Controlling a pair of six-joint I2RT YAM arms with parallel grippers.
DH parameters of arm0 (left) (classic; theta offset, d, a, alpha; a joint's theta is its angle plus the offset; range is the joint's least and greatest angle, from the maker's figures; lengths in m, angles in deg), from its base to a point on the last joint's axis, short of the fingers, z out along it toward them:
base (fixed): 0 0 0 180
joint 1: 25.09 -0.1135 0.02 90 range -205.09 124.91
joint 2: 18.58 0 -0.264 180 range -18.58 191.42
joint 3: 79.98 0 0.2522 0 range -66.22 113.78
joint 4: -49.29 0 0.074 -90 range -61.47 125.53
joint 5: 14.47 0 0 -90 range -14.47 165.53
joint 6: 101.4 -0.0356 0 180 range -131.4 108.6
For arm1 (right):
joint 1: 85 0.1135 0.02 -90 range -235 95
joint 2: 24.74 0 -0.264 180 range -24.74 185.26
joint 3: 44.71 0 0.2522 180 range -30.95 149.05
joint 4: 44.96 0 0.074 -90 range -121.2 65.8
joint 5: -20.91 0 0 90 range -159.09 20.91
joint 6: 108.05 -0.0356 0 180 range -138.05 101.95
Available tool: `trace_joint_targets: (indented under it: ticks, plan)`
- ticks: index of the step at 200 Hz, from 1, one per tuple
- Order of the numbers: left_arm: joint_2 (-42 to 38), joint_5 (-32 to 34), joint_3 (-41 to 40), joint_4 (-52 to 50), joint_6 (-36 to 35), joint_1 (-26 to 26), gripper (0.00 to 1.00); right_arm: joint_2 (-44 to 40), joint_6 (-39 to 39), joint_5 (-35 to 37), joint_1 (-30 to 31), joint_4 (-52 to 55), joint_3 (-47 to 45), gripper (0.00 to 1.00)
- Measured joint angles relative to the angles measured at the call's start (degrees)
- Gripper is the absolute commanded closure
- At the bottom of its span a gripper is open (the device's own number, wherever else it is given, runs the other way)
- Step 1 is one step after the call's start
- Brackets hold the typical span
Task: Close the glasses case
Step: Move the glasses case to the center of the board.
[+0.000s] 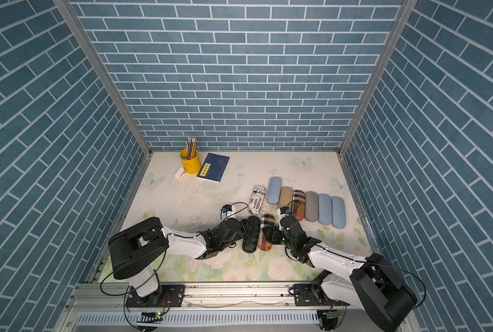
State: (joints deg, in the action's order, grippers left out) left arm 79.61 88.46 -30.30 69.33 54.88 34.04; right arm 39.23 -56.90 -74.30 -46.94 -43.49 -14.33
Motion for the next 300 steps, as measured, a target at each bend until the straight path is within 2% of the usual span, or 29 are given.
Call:
trace_joint_targets:
  ticks: [9,33,57,110,165,221,300]
  plan:
    - [-1.25,0.13,-0.59,-0.52,-0.04,-0.02,0.44,-1.62,0.55,0.26,-0.55,2.60,1.46,0.30]
    - [-5.86,0.76,-1.90,-1.92,-0.31,-0.02,0.44,-4.66,3.08,1.31,-2.62,8.90,7.61,0.29]
    - [-9.92,1.44,-2.93,-2.75,-0.96,-0.02,0.43,-1.99,5.99,2.05,-5.99,12.59,16.31,0.28]
    - [-19.93,2.51,-12.15,-2.05,-3.87,-1.38,0.41,22.67,12.28,3.85,-15.37,13.88,37.16,0.33]
    - [-29.97,2.67,-17.16,-3.13,-8.92,-5.68,0.43,46.29,16.37,3.89,-20.15,15.72,57.18,0.42]
    - [-24.81,-0.17,-17.27,-1.33,-10.64,-7.89,0.44,57.44,20.35,2.10,-21.03,20.96,72.06,0.52]
    - [-13.25,-3.56,-11.69,2.67,-10.84,-8.28,0.47,56.30,21.64,-0.37,-20.57,19.61,65.64,0.56]
